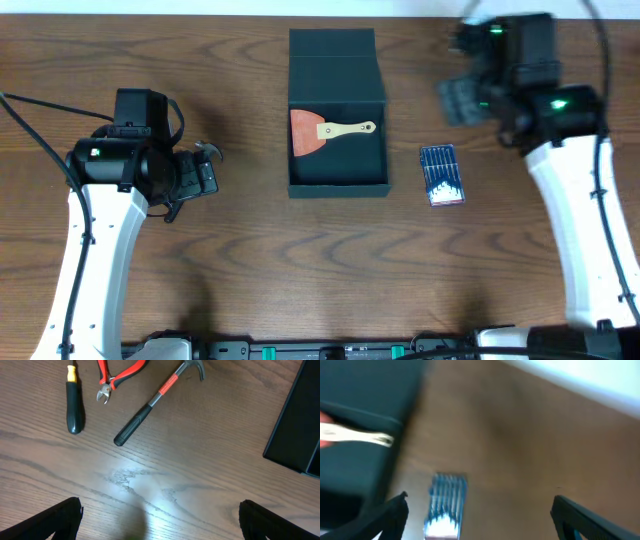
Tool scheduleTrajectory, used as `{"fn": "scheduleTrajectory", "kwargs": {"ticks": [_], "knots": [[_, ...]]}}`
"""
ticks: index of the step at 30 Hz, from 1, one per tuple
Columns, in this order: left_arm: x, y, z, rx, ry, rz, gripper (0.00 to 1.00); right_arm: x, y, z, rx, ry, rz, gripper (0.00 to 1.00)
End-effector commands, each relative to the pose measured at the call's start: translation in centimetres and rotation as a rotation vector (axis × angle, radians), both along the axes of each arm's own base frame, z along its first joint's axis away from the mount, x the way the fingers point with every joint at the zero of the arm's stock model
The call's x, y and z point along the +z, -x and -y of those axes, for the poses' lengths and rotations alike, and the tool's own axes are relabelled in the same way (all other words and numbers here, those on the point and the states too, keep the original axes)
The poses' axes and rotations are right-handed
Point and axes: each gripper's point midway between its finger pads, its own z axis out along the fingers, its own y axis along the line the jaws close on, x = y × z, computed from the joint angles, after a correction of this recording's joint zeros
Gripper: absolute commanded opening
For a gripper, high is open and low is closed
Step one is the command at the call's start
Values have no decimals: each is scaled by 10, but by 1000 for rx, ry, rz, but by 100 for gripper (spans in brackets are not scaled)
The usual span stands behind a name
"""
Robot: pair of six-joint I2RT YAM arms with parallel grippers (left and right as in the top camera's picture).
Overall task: Pack container
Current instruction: 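Open the right gripper to release the scraper and withdraw, then grasp the blue screwdriver set case with the right gripper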
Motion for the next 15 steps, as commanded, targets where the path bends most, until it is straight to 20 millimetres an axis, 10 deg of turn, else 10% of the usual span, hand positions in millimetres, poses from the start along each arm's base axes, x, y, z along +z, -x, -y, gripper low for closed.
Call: {"fn": "scheduleTrajectory", "kwargs": {"ticks": [1, 8, 15], "knots": [[0, -2, -3, -7, -19, -1, 99, -69, 9, 34, -270, -155, -178, 89], [0, -2, -3, -7, -18, 0, 99, -177, 36, 26, -287, -300, -473, 82], [0, -2, -3, -7, -18, 0, 98, -222, 44, -1, -106, -271, -611, 84]]}}
